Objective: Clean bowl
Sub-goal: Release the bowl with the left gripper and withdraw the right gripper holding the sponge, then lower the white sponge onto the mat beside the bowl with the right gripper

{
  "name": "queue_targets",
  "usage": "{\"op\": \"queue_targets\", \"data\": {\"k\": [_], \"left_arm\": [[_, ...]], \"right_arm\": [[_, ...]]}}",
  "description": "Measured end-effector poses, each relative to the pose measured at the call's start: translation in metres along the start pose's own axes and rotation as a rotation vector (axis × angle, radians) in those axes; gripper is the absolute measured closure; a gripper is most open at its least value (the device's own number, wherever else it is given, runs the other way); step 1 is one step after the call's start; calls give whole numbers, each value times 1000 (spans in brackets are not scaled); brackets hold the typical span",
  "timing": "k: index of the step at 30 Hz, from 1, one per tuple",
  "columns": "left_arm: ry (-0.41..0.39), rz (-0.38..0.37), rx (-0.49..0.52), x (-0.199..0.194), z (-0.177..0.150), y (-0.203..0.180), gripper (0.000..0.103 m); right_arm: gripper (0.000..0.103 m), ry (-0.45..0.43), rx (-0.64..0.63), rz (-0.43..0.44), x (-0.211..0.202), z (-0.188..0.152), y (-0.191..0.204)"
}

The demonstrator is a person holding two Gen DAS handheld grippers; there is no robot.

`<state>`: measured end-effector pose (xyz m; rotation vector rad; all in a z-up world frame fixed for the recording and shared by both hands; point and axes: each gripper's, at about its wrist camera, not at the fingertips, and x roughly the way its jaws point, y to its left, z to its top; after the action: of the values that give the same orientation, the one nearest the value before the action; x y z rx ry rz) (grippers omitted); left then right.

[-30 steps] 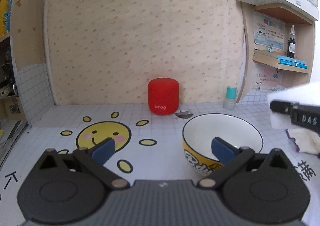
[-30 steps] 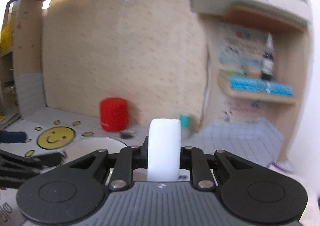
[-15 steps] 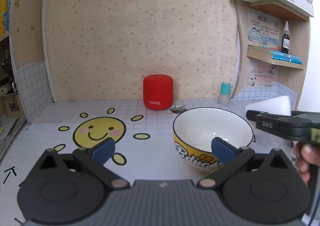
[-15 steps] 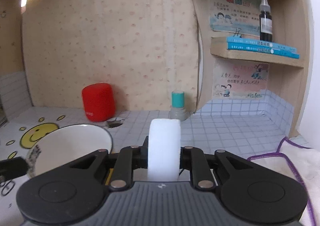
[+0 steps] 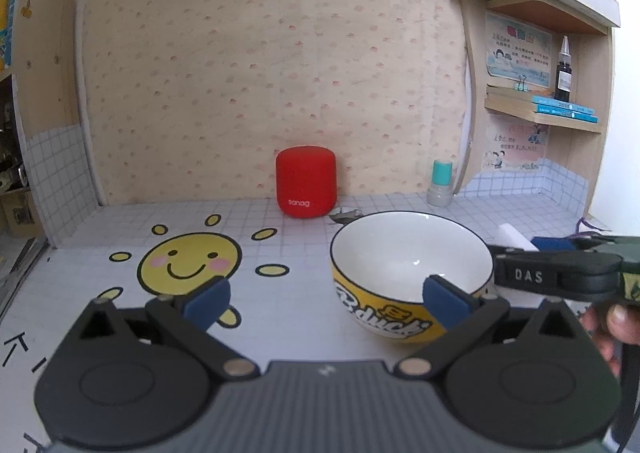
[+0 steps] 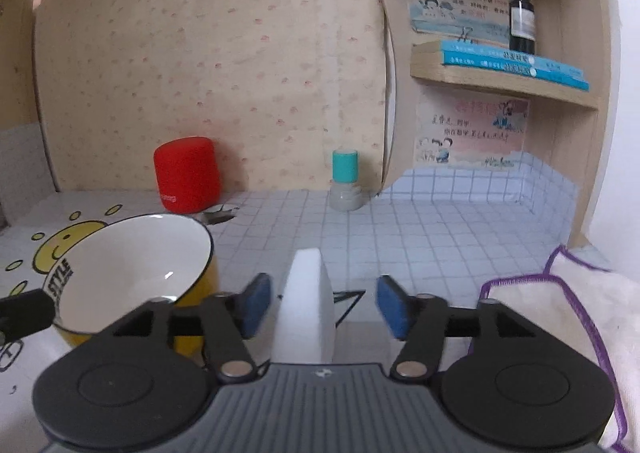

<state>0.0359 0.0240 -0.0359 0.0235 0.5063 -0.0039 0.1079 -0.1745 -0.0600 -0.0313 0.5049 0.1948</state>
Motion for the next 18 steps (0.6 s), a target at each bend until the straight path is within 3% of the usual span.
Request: {"op": "queue_targets", "data": {"k": [6, 18], "left_arm": [[2, 0, 1, -4, -1, -2, 0], [38, 32, -57, -12, -6, 7, 0]], "right_arm": [[30, -11, -74, -5, -11, -6, 9], [3, -29, -67, -14, -48, -16, 4]]}}
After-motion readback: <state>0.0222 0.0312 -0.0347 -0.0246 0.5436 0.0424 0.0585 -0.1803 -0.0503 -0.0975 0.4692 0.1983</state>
